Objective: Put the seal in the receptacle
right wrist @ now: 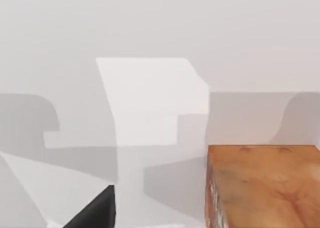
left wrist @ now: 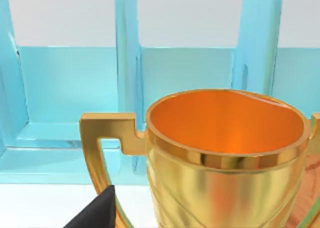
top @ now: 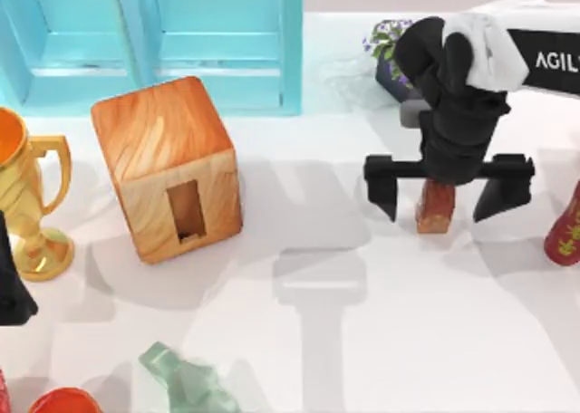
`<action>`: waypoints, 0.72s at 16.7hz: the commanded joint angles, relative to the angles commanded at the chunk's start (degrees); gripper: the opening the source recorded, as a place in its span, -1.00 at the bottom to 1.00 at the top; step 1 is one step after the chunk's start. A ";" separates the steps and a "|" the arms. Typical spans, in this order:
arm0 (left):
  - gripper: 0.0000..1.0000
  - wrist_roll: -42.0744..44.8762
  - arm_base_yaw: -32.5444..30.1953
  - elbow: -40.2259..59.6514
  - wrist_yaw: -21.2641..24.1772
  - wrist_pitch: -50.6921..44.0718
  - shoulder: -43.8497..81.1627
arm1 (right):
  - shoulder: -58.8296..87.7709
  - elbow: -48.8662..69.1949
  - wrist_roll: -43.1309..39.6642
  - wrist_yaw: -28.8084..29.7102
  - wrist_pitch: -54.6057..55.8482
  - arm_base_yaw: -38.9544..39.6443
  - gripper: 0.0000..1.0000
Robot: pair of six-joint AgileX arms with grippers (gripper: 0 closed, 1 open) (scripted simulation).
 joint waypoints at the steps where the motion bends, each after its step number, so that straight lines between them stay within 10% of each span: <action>1: 1.00 0.00 0.00 0.00 0.00 0.00 0.00 | 0.00 0.00 0.00 0.00 0.00 0.00 1.00; 12: 1.00 0.00 0.00 0.00 0.00 0.00 0.00 | 0.00 0.00 0.00 0.00 0.00 0.00 -0.51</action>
